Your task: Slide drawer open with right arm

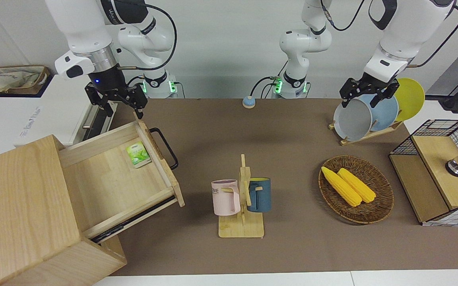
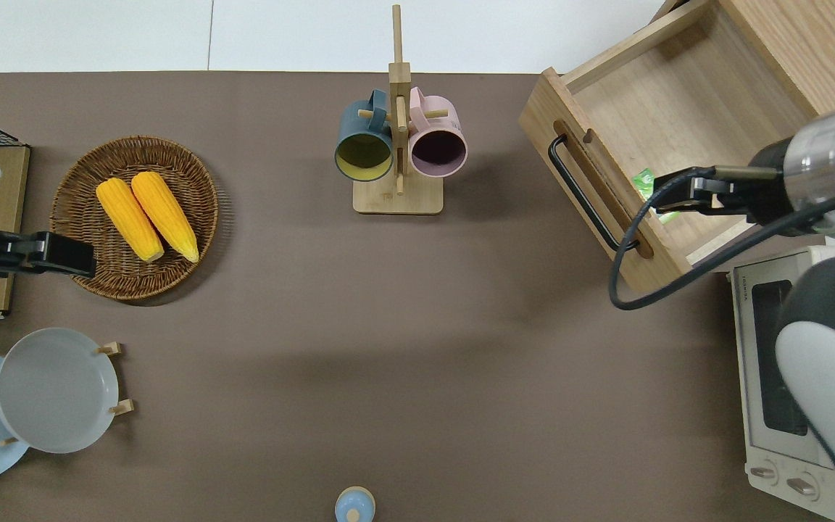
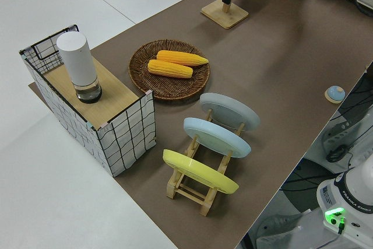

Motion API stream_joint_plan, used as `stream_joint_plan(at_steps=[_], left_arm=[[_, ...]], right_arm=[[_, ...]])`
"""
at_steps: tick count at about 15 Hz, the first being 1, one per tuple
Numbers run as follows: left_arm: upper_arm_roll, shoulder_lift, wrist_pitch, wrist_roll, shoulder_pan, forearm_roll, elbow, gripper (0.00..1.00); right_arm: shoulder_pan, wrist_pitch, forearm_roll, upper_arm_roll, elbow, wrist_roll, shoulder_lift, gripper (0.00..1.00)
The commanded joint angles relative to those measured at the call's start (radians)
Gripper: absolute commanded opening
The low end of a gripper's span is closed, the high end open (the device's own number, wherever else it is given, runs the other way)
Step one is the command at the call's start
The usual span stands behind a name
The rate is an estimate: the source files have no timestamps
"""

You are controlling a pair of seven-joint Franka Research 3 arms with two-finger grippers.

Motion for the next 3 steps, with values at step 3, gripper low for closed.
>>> stream_joint_plan(at_steps=[3], left_arm=[[-0.006, 0.011, -0.020, 0.010, 0.004, 0.017, 0.024, 0.99]], right_arm=[[-0.020, 0.021, 0.013, 0.014, -0.022, -0.025, -0.006, 0.985]])
